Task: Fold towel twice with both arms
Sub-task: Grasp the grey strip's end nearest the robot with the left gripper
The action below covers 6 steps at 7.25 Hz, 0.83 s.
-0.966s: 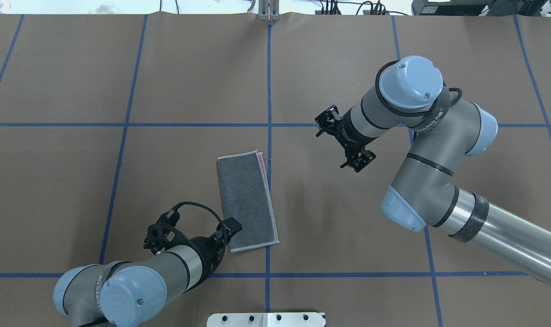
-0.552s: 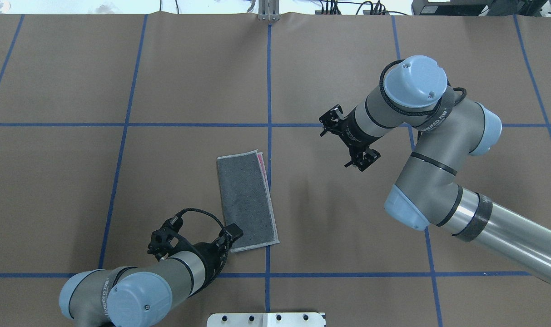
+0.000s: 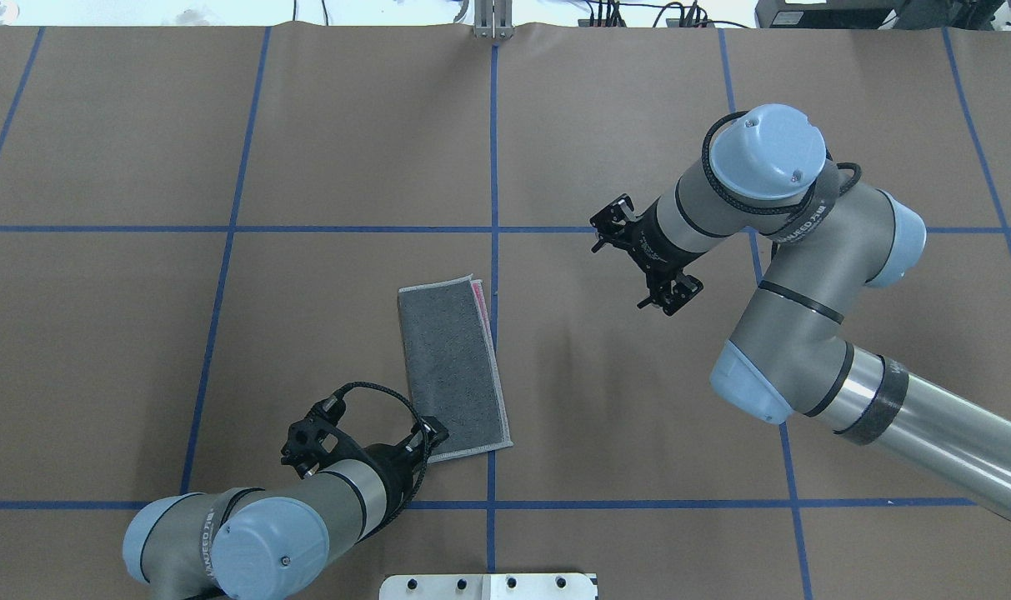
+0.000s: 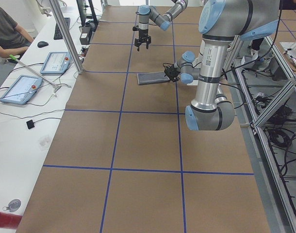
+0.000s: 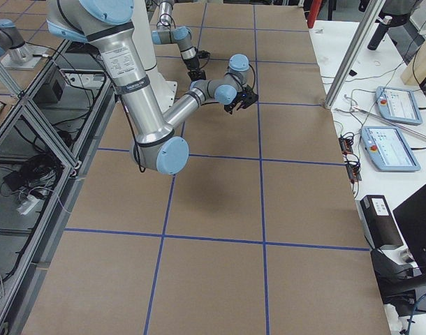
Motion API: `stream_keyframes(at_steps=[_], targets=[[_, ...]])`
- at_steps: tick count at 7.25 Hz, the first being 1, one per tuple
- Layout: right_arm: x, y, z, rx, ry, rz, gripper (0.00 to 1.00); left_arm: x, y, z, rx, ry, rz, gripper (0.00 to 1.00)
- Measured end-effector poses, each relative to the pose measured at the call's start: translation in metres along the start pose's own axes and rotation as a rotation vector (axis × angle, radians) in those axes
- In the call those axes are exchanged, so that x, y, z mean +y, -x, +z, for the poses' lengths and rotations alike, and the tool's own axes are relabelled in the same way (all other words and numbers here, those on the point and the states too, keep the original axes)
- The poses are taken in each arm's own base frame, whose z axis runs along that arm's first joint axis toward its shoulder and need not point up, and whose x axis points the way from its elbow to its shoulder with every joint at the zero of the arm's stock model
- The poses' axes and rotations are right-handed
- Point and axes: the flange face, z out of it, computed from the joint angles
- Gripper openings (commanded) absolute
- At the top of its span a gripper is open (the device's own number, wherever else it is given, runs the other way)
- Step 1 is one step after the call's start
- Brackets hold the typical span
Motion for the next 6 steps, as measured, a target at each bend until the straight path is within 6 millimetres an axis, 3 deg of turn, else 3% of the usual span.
stream_keyframes(at_steps=[2,6], targets=[[-0.0027,-0.0033,0.002,0.004,-0.002,0.002,1.0,0.0,0.0002,0.0002,-0.001,0.0,0.0,0.0],[-0.0022,-0.0035,0.0022,0.002,-0.003,0.001,1.0,0.0005,-0.0015,-0.0022,-0.001,0.009,0.009,0.0]])
